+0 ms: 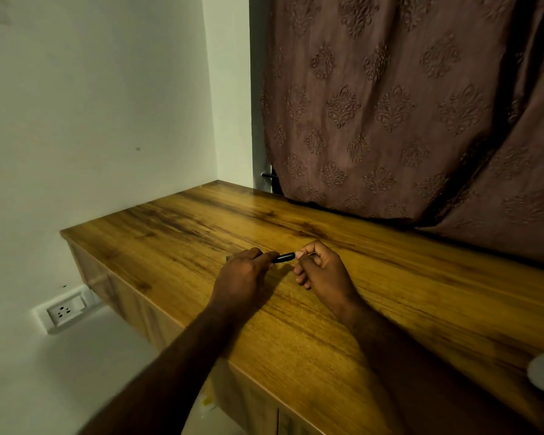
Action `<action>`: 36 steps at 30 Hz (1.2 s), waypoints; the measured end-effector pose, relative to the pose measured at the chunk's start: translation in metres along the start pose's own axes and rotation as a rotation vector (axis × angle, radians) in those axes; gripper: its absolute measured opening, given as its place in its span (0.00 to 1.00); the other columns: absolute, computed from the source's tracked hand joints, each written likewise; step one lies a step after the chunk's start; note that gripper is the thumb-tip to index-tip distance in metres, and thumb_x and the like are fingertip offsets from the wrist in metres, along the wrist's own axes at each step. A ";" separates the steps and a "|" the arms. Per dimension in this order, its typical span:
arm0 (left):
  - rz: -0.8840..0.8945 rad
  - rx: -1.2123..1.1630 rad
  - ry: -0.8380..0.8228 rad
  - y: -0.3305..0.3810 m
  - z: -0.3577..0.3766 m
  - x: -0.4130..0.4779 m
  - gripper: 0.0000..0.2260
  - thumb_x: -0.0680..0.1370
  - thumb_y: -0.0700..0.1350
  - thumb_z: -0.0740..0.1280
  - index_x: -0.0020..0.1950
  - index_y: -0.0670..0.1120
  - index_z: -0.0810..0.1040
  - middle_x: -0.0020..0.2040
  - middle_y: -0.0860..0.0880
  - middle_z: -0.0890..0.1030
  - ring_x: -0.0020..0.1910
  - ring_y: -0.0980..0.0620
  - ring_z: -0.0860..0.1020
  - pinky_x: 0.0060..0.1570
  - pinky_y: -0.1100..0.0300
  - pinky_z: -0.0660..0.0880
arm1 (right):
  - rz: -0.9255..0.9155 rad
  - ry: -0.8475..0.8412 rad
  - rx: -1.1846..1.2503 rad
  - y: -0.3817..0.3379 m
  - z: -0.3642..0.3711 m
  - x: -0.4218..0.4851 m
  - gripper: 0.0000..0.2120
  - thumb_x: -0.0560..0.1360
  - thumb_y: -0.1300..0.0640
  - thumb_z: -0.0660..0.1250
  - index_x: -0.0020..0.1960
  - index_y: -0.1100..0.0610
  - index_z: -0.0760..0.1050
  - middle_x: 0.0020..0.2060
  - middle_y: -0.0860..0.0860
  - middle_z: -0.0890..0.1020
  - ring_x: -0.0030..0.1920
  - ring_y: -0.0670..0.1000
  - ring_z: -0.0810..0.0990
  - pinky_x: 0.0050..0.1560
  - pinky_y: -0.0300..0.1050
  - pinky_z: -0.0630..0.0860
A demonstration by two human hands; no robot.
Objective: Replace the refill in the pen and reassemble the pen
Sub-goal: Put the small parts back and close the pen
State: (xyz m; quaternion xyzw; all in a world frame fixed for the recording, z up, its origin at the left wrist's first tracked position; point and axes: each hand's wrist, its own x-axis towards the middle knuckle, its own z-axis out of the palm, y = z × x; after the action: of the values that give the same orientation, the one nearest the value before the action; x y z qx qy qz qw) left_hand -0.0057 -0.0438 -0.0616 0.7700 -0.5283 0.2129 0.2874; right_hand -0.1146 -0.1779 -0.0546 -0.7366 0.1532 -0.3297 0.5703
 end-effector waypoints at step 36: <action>-0.120 -0.197 0.037 -0.006 0.008 0.000 0.12 0.78 0.51 0.66 0.57 0.45 0.77 0.48 0.49 0.81 0.46 0.51 0.77 0.43 0.65 0.69 | 0.099 0.075 0.066 0.009 -0.029 0.025 0.08 0.76 0.68 0.65 0.47 0.56 0.78 0.42 0.55 0.82 0.37 0.46 0.76 0.34 0.37 0.70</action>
State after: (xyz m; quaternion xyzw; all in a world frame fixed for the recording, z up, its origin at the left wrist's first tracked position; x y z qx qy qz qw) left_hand 0.0005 -0.0479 -0.0691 0.7641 -0.4943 0.1569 0.3836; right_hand -0.1140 -0.2170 -0.0511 -0.6959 0.1998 -0.3333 0.6039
